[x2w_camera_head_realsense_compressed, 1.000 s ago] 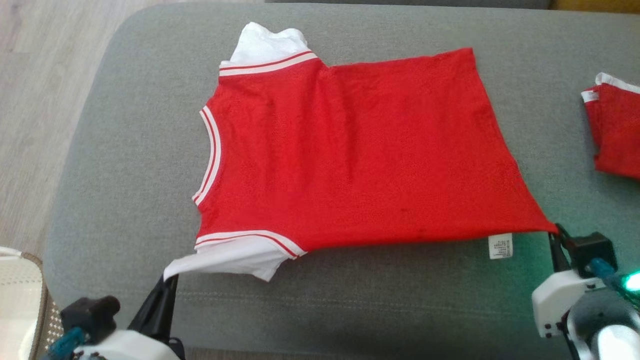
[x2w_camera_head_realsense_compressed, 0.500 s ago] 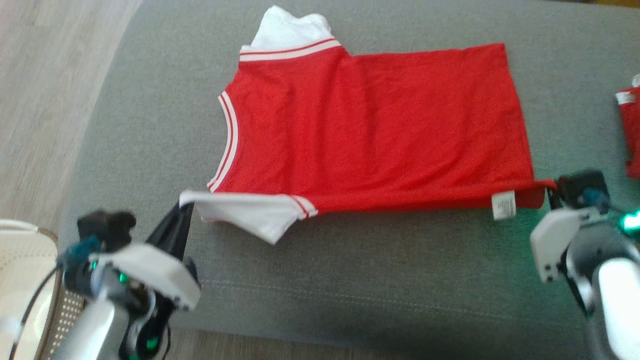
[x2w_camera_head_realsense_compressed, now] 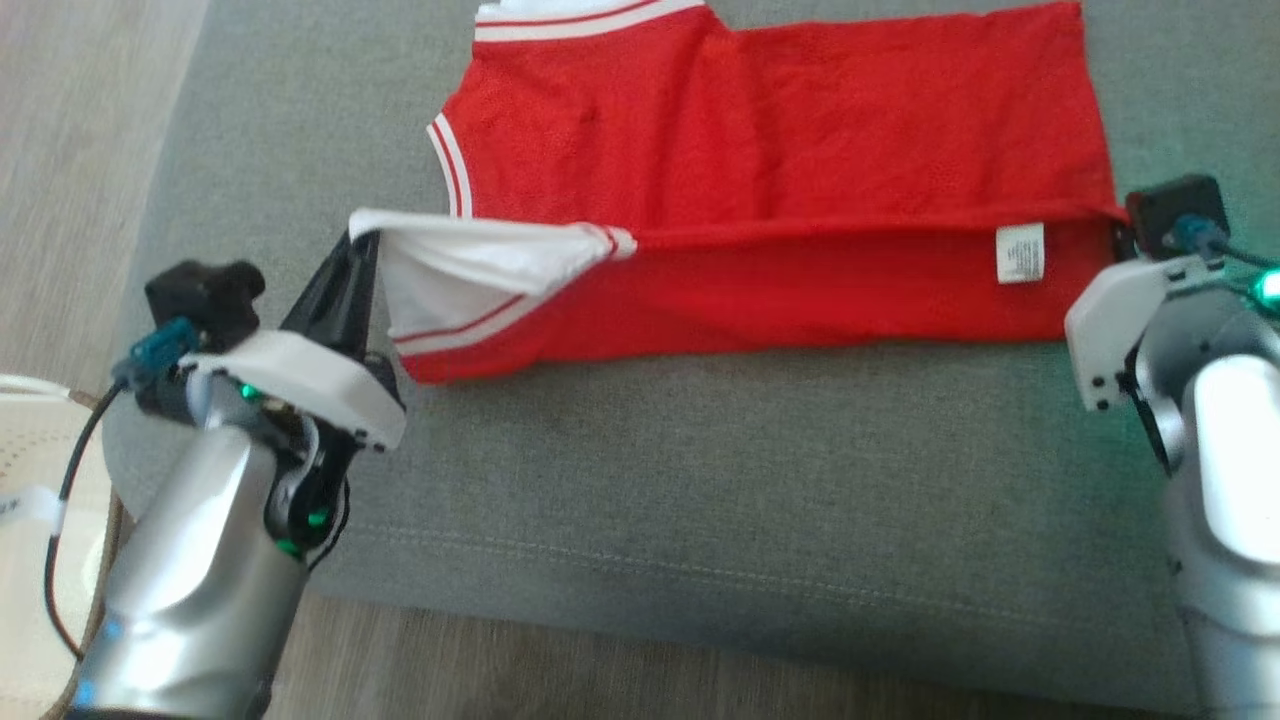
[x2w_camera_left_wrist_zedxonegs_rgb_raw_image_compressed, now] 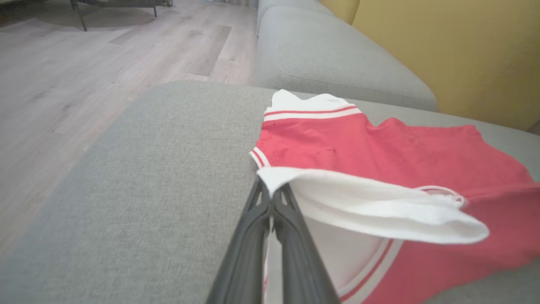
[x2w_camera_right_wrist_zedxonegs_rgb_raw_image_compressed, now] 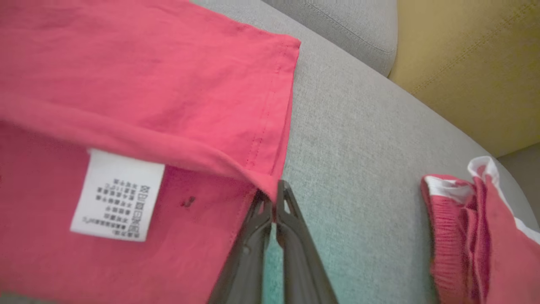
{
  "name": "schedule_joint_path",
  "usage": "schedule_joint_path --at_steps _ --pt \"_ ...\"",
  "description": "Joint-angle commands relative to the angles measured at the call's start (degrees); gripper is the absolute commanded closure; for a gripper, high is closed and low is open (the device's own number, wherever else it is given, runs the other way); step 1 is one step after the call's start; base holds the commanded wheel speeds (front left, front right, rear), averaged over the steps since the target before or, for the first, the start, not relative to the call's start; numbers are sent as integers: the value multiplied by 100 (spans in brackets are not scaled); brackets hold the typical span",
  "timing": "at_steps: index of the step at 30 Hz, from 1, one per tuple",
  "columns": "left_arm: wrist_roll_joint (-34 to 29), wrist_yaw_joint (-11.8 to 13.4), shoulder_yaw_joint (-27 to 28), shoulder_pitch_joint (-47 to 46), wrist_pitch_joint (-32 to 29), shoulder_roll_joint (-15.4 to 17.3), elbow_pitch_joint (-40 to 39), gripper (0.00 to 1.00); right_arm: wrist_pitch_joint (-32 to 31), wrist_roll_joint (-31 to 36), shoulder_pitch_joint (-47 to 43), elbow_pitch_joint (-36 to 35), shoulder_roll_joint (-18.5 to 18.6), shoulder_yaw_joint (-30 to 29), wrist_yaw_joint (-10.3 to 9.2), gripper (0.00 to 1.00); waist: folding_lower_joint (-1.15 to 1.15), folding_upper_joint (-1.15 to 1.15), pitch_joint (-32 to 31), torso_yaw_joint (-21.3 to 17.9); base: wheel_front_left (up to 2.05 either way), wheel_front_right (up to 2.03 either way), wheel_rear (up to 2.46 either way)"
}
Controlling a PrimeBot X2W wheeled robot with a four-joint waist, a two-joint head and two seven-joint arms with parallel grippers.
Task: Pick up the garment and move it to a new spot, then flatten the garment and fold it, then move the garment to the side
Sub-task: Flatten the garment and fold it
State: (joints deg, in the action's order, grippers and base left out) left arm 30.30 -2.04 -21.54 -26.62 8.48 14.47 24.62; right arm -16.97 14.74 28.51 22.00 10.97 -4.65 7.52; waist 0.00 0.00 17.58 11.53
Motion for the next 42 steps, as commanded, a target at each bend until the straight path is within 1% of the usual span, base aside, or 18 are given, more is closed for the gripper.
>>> schedule_joint_path --at_steps 1,2,3,6,7,10,15,18,21,25,30,34,35,36,37,42 --pt "-60 -76 193 -370 211 101 61 96 146 17 243 -112 17 151 -3 37 0 0 79 4 0 0 0" --pt "-76 -110 175 -437 303 56 208 63 242 0 302 -78 -11 162 -3 0 0 0 96 -2 0 0 0" --pt "-81 -133 178 -484 402 -3 324 0 366 -1 354 -69 -40 154 -3 0 0 0 108 -9 0 0 0" --pt "-82 -177 217 -448 587 -220 517 0 748 38 374 -144 -195 2 -3 0 0 0 107 -36 0 0 0" --pt "-82 -177 217 -448 587 -220 517 0 748 38 374 -144 -195 2 -3 0 0 0 107 -36 0 0 0" --pt "-124 -161 300 -191 640 -383 467 0 1037 100 177 -365 -393 -256 -3 0 0 0 70 -52 0 0 0" --pt "-167 -110 550 571 650 -620 36 0 1356 157 -506 -976 -663 -707 -3 0 0 0 -61 -40 0 0 0" --pt "-162 -108 584 927 651 -680 69 0 1408 85 -951 -1293 -760 -840 -3 0 0 0 -127 -40 0 0 0" --pt "-115 -157 605 1064 651 -700 209 0 1445 -56 -1242 -1469 -798 -872 -3 0 0 0 -177 -91 0 0 0" --pt "-63 -196 598 1033 617 -689 562 0 1414 -386 -1393 -1423 -806 -798 -3 0 0 0 -202 -168 0 0 0" --pt "-133 -203 529 802 595 -651 1072 0 1331 -558 -1303 -1170 -808 -670 -3 0 0 0 -186 -230 0 0 0" --pt "-55 -315 487 621 613 -750 1388 0 1140 -795 -1182 -913 -808 -638 -3 0 0 0 -137 -206 0 0 0" --pt "-65 -343 454 574 619 -768 1439 12 1107 -855 -1145 -837 -808 -648 -3 0 0 0 -122 -187 0 0 0" --pt "-77 -369 420 530 625 -787 1484 74 1078 -848 -1114 -767 -808 -645 -3 0 0 0 -107 -162 0 0 0" --pt "-95 -398 373 489 630 -802 1518 100 1069 -833 -1080 -708 -808 -634 -3 0 0 0 -92 -139 0 0 0" --pt "-129 -487 245 372 646 -814 1659 100 1138 -824 -848 -390 -809 -631 -3 0 0 0 -49 -57 0 0 0"
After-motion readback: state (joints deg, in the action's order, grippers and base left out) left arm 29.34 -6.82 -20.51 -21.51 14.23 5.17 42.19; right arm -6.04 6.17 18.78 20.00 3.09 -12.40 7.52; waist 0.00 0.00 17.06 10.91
